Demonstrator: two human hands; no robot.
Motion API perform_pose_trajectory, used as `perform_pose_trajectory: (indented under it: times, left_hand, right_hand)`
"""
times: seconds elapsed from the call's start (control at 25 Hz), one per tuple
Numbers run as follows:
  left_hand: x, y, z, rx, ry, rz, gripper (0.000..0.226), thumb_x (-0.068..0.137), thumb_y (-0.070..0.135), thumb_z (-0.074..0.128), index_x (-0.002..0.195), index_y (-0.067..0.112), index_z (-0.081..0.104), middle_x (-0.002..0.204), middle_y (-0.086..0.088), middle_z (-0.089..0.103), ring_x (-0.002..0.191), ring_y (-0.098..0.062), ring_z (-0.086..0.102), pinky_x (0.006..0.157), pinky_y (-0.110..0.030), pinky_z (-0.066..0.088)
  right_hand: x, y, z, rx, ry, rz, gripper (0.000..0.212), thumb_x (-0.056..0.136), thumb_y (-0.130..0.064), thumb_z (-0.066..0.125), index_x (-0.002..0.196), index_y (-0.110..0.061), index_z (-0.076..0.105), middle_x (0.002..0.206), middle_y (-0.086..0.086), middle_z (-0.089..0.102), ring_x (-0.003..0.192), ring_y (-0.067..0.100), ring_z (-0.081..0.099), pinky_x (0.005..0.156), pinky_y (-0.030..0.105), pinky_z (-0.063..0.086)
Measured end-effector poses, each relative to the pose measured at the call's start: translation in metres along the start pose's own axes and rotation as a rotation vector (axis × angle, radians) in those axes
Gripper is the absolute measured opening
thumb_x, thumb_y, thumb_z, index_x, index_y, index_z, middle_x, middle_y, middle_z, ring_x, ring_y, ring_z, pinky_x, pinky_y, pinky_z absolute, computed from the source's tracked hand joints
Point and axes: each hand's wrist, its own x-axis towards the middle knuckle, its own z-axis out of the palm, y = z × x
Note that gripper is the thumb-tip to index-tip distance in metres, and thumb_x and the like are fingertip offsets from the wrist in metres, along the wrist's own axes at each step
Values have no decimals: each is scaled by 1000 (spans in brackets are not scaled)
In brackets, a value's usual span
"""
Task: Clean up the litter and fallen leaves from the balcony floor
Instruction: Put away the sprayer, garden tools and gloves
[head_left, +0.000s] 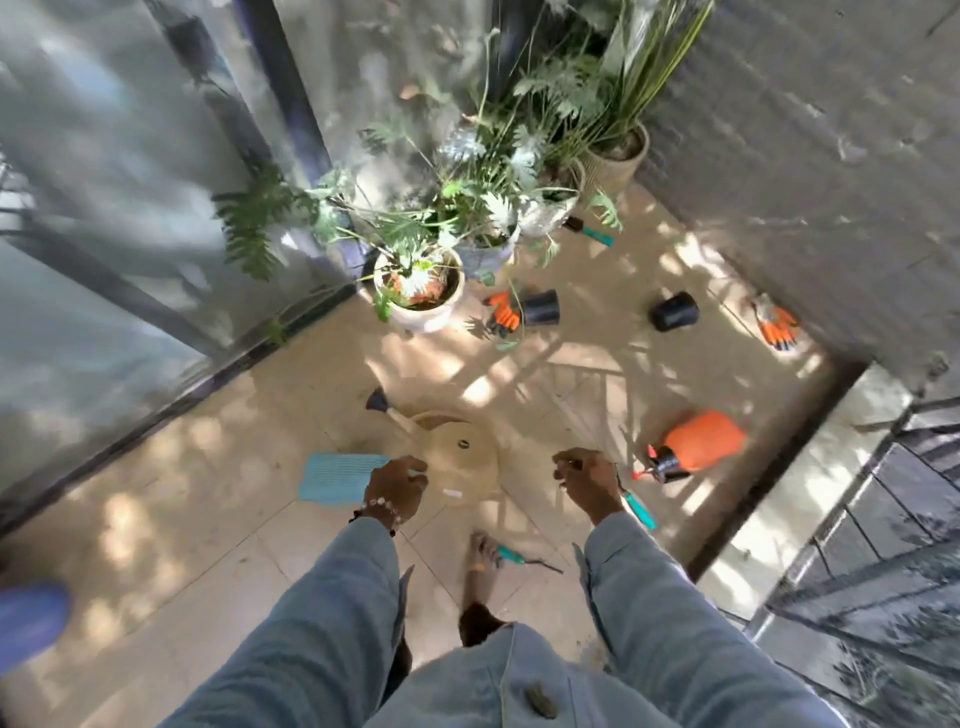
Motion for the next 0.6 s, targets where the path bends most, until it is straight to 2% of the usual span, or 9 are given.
perform_pose_trajectory:
  times: [0.2, 0.36, 0.48, 0.56, 0.6]
  left_hand:
    - [32, 27, -8, -48, -20, -5, 22, 90, 13, 58, 109, 15, 68, 110, -12, 68, 98, -33, 66, 92, -42, 52]
    - [76, 29, -30, -102, -11, -57, 17, 90, 8, 56, 102, 15, 67, 103, -14, 69, 89, -30, 68, 82, -42, 58]
    - [115, 32, -43, -129, 11, -88, 18, 90, 6, 55, 102, 12, 68, 98, -13, 69, 91, -31, 67, 75, -34, 58]
    - [137, 33, -46, -169, 4, -136, 21, 91, 3, 53, 106, 8, 67, 94, -13, 69, 83, -28, 68, 61, -23, 54]
    - [149, 34, -46, -192, -6, -163, 21, 92, 3, 52, 108, 7, 66, 93, -13, 68, 78, -25, 66, 52, -19, 51]
  right_hand:
    - [44, -23, 8, 21, -75, 63, 22, 85, -13, 59, 69, -28, 66, 68, -3, 69, 75, 27, 68, 76, 43, 57]
    - [74, -62, 30, 89, -130, 40, 15, 90, -7, 55, 92, -12, 69, 80, 8, 68, 74, 25, 64, 58, 24, 48]
    - [109, -76, 50, 71, -170, 35, 17, 90, -9, 57, 98, -7, 72, 85, 8, 69, 80, 25, 65, 71, 29, 52]
    - [131, -79, 60, 38, -177, 48, 17, 90, -10, 58, 98, -7, 72, 86, 7, 69, 83, 26, 66, 78, 33, 53]
    - [143, -80, 63, 32, -181, 64, 17, 90, -10, 58, 98, -7, 72, 86, 7, 68, 82, 26, 65, 77, 32, 53]
